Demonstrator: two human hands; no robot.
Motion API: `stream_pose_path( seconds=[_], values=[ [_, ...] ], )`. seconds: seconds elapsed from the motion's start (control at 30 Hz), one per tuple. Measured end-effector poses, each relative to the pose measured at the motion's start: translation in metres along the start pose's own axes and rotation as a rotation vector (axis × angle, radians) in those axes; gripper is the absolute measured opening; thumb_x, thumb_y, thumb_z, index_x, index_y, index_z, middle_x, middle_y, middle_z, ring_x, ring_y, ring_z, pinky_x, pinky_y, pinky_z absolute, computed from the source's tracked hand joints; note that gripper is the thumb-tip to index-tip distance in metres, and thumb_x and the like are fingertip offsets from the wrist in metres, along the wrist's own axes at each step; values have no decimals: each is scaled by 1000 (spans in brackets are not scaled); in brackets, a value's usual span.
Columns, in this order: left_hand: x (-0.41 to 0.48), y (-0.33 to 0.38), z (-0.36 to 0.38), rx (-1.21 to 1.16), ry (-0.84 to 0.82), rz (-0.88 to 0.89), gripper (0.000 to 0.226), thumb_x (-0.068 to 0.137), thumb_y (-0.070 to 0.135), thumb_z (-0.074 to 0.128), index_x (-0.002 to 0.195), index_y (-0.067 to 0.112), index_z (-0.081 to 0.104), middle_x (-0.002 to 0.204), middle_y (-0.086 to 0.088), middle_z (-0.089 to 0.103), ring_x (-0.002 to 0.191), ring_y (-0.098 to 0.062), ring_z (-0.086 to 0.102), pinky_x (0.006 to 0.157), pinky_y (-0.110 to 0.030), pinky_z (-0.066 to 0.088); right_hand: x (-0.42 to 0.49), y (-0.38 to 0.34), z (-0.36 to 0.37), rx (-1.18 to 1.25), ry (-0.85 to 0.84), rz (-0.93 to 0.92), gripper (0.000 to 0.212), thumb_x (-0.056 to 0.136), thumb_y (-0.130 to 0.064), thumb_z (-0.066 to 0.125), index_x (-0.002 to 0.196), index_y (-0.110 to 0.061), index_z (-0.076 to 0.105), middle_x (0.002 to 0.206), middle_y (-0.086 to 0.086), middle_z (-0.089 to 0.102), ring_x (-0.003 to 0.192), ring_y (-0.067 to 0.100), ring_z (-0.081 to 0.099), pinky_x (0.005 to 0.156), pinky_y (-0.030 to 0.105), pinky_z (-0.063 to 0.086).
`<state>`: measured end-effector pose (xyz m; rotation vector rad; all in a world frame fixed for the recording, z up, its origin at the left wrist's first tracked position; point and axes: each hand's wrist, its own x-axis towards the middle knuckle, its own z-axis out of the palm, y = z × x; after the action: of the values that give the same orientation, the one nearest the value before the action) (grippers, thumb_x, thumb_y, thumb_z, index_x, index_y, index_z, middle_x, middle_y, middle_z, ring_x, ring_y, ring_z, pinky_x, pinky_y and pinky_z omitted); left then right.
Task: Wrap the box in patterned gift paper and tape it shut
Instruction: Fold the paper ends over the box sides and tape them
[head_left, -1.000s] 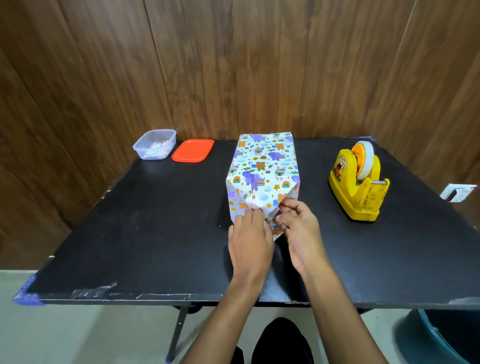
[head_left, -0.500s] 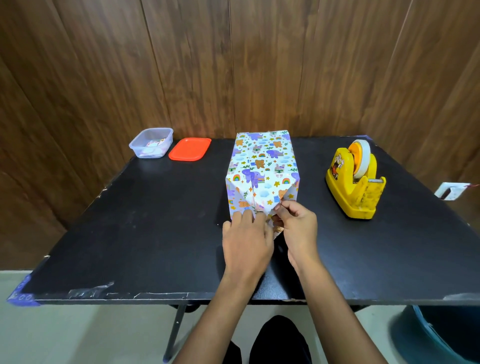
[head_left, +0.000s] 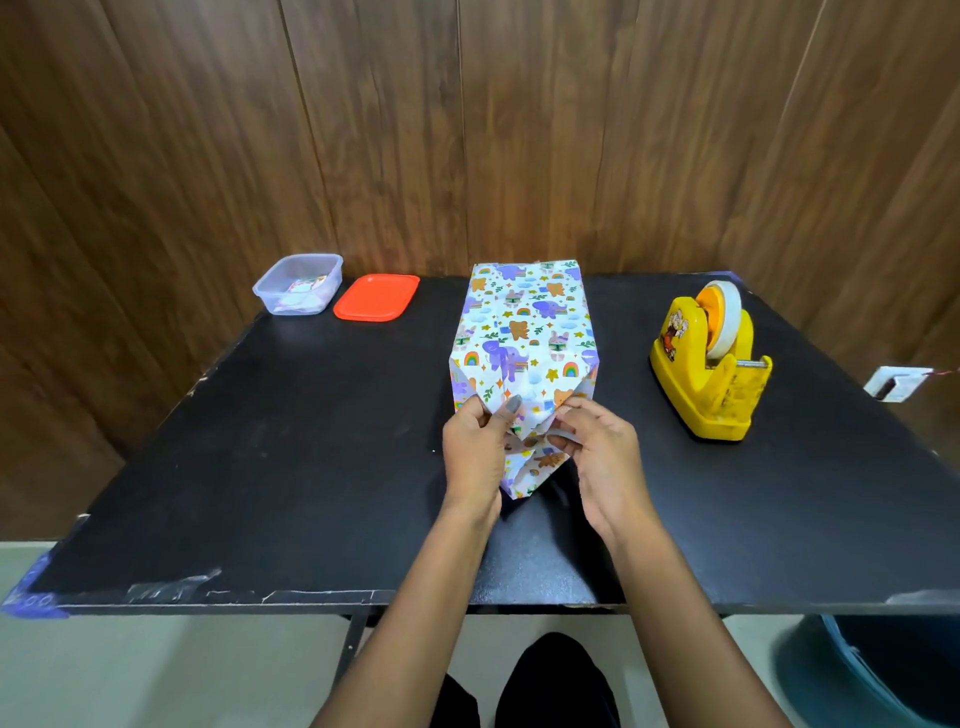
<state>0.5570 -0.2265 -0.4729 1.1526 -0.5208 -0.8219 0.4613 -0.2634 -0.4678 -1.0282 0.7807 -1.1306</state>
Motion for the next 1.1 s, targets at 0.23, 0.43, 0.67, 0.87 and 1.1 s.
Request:
stream_pose_path(
  seconds=[0.23,0.43,0.67,0.87,1.1],
  values=[
    [8,-5,-5,-28,-64,19,13,87,2,61,99,3,64,95,-8,71,82,-21,68,72,-37,59,5,-5,4,-75,-7,-38,13,84,6,60,79,-4,66,75,1,68,62,8,63,58,18,51],
    [14,-6,-9,-5,-78,-10,9,83,-2,63,89,4,67,85,-4,73,75,-16,70,68,-30,58,14,8,11,-110,154,-92,19,83,7,61,71,-7,63,75,9,65,76,22,60,73,36,52],
    [21,2,-16,-66,-55,30,11,88,4,59,81,-4,59,83,-13,62,75,-20,59,72,-30,53,23,7,10,-246,174,-132,7,83,4,63,82,11,62,74,9,61,72,18,54,68,31,46],
    [27,-6,-13,211,100,195,31,87,9,63,72,-13,48,71,-11,54,70,-19,49,69,-32,43,27,-1,7,-206,102,-94,31,88,-11,64,70,11,50,71,11,53,67,18,47,60,27,40],
    [19,5,-6,644,380,504,27,74,21,75,88,17,53,93,0,56,89,-23,51,76,-27,41,33,0,5,-237,86,-81,24,86,-5,63,78,17,55,76,15,61,70,20,53,65,30,43]
  ],
)
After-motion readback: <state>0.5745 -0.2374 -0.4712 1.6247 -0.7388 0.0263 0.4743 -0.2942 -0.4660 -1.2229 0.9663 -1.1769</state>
